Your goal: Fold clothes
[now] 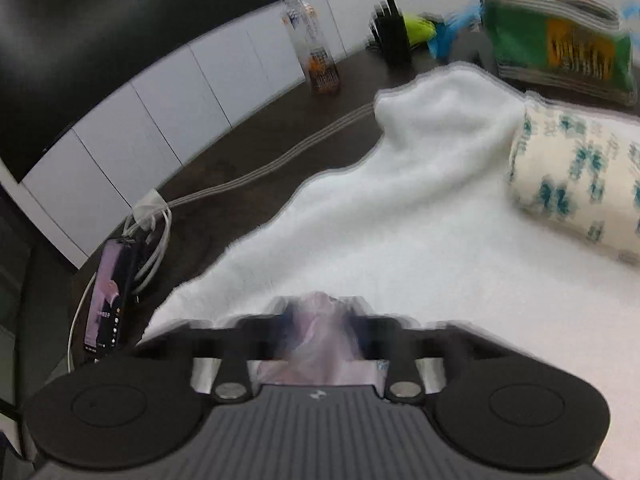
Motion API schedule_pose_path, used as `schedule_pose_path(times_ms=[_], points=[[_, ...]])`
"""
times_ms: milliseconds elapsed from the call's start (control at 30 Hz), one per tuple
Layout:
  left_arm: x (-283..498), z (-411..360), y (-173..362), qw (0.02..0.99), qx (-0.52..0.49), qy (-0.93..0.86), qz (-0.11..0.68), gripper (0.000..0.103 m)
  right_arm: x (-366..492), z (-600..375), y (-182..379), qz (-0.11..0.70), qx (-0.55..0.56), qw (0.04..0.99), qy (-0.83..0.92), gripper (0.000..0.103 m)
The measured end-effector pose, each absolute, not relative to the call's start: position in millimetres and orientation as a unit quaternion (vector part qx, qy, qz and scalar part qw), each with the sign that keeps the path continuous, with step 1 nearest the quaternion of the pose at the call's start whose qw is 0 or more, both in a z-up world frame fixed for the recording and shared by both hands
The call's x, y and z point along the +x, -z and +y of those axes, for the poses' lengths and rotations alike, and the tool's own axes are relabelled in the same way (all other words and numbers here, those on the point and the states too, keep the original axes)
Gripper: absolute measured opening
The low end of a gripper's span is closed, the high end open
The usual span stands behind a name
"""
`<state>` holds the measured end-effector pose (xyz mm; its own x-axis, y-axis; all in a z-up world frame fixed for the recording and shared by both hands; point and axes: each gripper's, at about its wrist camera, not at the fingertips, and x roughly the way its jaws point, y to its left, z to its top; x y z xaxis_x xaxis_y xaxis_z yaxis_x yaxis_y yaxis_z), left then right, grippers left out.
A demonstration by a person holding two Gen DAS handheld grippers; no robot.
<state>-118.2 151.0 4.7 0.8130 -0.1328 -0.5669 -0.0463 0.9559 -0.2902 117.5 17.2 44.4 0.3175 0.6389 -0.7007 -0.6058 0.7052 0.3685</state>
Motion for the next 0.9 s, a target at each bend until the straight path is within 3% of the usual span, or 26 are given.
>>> schedule_pose_path(times_ms=[267, 467, 533, 567, 600, 633, 733, 767, 800, 900], points=[[-121.5, 147.5, -5.8, 0.942, -0.165, -0.002, 0.293, 0.012, -20.7, -63.2, -67.2, 0.285, 0.074, 0.903, -0.314, 0.001], [-123.4, 151.1, -3.0, 0.941, -0.179, -0.001, 0.287, 0.012, -72.6, -57.4, -17.1, 0.336, 0.132, 0.867, -0.344, 0.003], [-124.8, 152.6, -2.8, 0.941, -0.182, 0.001, 0.286, 0.013, -72.6, -67.4, -22.0, 0.338, 0.140, 0.855, -0.367, 0.009], [-125.6, 152.7, -3.0, 0.942, -0.181, 0.002, 0.284, 0.015, -73.1, -75.1, -28.8, 0.328, 0.138, 0.856, -0.375, 0.020], [-126.4, 152.8, -3.3, 0.942, -0.179, 0.002, 0.283, 0.015, -73.8, -82.8, -36.7, 0.316, 0.130, 0.859, -0.381, 0.039], [-127.5, 153.9, -4.4, 0.943, -0.179, 0.001, 0.280, 0.016, -75.4, -90.3, -46.8, 0.299, 0.108, 0.868, -0.381, 0.047], [-131.0, 158.7, -8.8, 0.945, -0.183, 0.000, 0.270, 0.021, -78.7, -109.3, -75.3, 0.231, 0.012, 0.894, -0.385, 0.050], [-132.1, 160.3, -10.3, 0.946, -0.184, 0.000, 0.267, 0.023, -77.6, -112.5, -81.6, 0.216, -0.030, 0.896, -0.387, 0.056], [-133.2, 162.2, -11.8, 0.946, -0.187, -0.001, 0.265, 0.023, -75.2, -111.9, -84.4, 0.211, -0.077, 0.891, -0.394, 0.062], [-139.3, 164.8, -18.4, 0.950, -0.181, -0.005, 0.253, 0.023, -77.9, -92.9, -78.7, 0.179, -0.263, 0.849, -0.423, 0.064]])
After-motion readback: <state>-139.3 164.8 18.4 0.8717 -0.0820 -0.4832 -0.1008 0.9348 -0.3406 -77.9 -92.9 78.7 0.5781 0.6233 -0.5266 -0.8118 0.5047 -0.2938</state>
